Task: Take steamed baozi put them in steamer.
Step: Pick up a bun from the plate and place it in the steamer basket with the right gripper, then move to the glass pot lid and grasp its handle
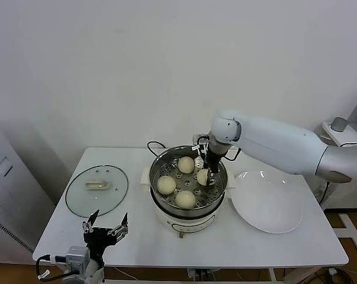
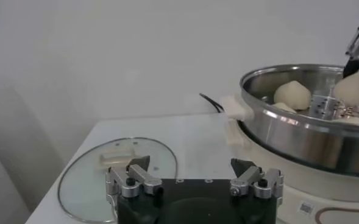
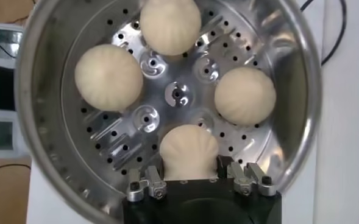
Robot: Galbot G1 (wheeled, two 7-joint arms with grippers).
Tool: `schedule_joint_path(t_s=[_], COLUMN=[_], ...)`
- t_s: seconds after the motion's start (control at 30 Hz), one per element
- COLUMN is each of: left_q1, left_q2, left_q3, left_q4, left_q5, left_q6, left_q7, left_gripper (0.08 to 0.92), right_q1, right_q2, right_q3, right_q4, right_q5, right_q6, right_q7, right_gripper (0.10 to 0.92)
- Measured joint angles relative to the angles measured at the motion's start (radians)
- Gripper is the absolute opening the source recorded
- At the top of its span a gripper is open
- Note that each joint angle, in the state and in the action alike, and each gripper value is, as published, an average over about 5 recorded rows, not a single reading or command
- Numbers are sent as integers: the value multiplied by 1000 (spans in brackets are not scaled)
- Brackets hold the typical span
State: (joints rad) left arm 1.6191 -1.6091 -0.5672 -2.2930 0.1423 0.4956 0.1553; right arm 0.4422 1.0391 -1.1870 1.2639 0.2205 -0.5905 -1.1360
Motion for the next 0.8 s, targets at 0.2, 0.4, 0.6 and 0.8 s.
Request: schedule_joint_path(t_s=[0.2,0.4,0.6,0.8], left_q1=[0,2,7,15], left_q2=[0,0,0,0], left_q3=[0,-3,-12,-22], left_q4=[-2,-9,-10,-10], left_q5=[0,0,-2,-12], left_q6=[0,-1,-17,-48], left_q7=[0,-3,-21,-28], left_gripper=[823,823,823,823], right_q1=[-19,-18,-38,-102], right_q2=[-9,-25,-60,-113], right_q3=[20,55,151,334], right_q4=[7,18,34,60], right_q5=[-10,-7,-4,7], right_q6=[-1,3,18,46], right_q7=[14,21,38,66], right_gripper=[634,791,822,823])
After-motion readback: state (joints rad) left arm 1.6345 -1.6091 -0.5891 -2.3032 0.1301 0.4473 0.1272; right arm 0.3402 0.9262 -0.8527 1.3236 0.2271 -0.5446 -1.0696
